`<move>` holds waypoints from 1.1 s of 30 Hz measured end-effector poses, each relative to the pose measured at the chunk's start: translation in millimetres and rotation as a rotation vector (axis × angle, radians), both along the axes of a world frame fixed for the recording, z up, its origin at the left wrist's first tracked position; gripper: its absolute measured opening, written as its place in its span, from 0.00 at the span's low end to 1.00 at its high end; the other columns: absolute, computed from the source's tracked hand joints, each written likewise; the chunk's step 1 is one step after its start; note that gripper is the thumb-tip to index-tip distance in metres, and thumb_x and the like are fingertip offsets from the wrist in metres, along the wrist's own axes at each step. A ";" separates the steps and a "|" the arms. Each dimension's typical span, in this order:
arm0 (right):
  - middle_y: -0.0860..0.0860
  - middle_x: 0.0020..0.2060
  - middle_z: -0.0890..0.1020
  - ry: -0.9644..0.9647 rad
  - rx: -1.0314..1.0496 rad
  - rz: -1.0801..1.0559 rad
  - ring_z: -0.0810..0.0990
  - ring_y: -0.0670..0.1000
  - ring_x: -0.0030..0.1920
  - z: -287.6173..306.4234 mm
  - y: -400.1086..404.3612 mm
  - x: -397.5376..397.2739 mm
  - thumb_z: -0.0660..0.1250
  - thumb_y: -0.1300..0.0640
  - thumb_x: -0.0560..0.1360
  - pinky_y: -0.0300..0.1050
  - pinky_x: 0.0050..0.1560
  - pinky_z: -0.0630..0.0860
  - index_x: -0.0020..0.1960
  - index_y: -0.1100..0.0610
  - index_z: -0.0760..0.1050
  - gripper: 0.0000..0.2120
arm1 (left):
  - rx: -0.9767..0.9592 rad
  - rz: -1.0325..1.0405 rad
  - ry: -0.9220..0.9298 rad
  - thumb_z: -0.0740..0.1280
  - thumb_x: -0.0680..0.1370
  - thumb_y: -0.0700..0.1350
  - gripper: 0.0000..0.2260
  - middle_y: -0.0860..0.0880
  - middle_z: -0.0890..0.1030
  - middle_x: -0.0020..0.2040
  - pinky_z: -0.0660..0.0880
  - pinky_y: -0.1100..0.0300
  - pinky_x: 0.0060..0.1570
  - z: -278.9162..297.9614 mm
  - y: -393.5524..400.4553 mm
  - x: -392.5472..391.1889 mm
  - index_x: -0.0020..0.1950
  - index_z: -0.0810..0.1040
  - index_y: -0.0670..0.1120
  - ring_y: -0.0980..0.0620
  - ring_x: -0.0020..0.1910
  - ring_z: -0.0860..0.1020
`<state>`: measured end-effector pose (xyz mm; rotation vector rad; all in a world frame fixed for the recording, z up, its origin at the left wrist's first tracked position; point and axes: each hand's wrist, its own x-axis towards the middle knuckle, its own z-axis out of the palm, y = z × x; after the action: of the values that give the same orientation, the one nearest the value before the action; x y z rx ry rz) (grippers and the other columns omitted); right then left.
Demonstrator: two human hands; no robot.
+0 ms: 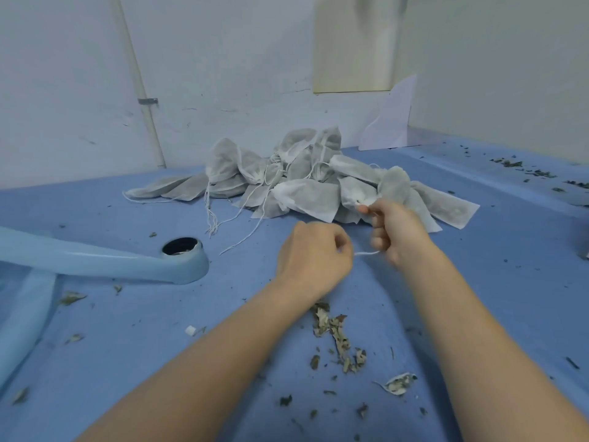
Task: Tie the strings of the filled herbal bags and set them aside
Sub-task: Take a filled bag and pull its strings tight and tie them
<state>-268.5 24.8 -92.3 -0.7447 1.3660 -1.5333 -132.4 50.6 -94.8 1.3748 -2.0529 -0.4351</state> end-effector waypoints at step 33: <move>0.45 0.20 0.62 0.418 -0.238 0.480 0.55 0.46 0.23 14.7 24.8 74.9 0.62 0.63 0.72 0.35 0.21 0.56 0.21 0.53 0.71 0.21 | -0.365 0.102 -0.288 0.52 0.81 0.55 0.15 0.53 0.67 0.31 0.59 0.55 0.33 15.5 21.3 101.5 0.36 0.62 0.50 0.47 0.37 0.68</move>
<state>-193.6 49.7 -77.7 -1.4896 1.1811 -1.2017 -30.9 71.9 -79.3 1.3647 -2.1395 0.1870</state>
